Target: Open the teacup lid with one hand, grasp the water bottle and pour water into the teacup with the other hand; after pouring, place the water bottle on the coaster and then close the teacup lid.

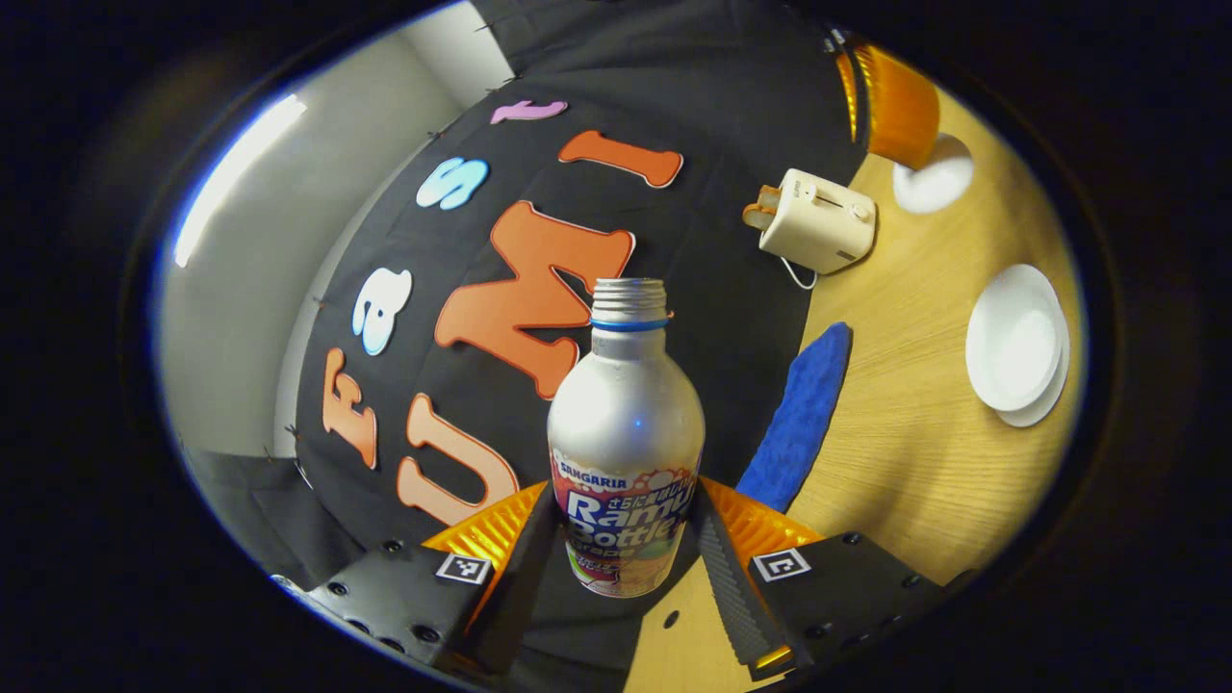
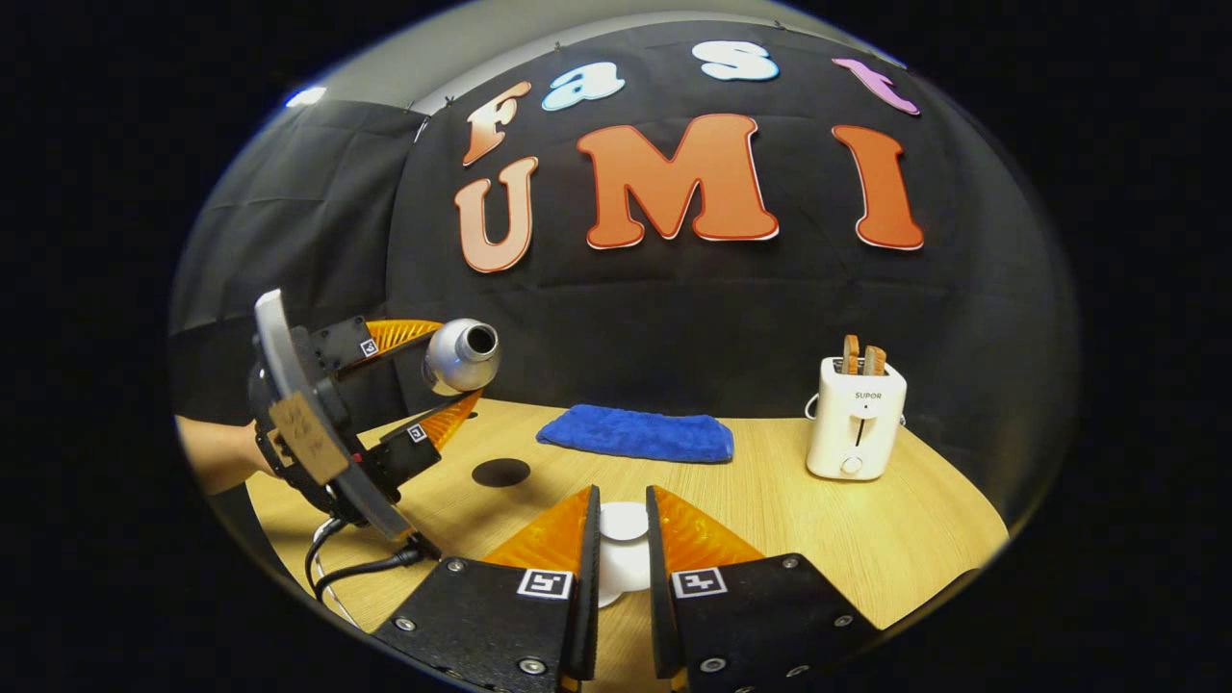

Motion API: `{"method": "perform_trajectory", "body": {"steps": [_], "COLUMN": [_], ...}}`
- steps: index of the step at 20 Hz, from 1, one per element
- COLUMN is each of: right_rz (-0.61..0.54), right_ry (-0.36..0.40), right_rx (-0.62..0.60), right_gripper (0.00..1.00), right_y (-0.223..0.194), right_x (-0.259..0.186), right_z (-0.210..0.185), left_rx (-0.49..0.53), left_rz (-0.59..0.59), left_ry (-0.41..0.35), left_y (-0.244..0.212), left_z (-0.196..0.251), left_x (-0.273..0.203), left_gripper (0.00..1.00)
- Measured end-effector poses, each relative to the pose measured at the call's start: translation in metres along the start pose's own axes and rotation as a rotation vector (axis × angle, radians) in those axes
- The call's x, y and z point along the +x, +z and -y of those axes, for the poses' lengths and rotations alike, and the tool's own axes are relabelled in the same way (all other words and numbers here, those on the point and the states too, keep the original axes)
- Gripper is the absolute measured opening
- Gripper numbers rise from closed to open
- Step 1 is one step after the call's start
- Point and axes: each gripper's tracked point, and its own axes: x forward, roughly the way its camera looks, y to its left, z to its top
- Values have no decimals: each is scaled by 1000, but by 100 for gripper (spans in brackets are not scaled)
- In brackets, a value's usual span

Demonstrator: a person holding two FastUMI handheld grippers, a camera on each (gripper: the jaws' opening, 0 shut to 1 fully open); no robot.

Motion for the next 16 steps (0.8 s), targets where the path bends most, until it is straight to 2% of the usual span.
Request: {"method": "perform_trajectory", "body": {"steps": [1, 2, 3, 4, 5, 6, 10, 11, 12, 13, 14, 16], "right_rz": [-4, -4, -4, -6, -10, -13, -41, -48, -55, -61, -67, -83], "right_ry": [4, 6, 4, 5, 3, 6, 9, 9, 9, 14, 19, 20], "right_rx": [-4, -10, -18, -24, -26, -29, -54, -61, -63, -66, -72, -73], "right_gripper": [23, 23, 23, 23, 23, 23, 23, 19, 23, 24, 23, 23], "right_y": [1, 0, 2, 1, 2, 1, -10, -13, -15, -18, -21, -28], "right_x": [2, 6, 9, 11, 14, 17, 25, 26, 28, 29, 32, 36], "right_z": [-3, -5, -6, -8, -8, -9, -8, -7, -6, -5, -5, -1], "left_rx": [-54, -104, -154, -207, -265, -328, -558, -597, -639, -681, -718, -829], "left_rz": [-12, -24, -39, -50, -65, -78, -145, -165, -182, -194, -207, -251], "left_ry": [-1, 0, 3, 7, 9, 7, -19, -23, -23, -29, -23, -29], "left_y": [-4, -7, -13, -18, -23, -25, -46, -50, -52, -55, -58, -67], "left_z": [2, 3, 5, 10, 14, 19, 45, 48, 54, 60, 64, 71], "left_x": [2, 5, 9, 15, 21, 29, 38, 41, 44, 47, 48, 48], "left_gripper": [83, 88, 79, 83, 79, 83, 83, 83, 87, 88, 83, 83]}}
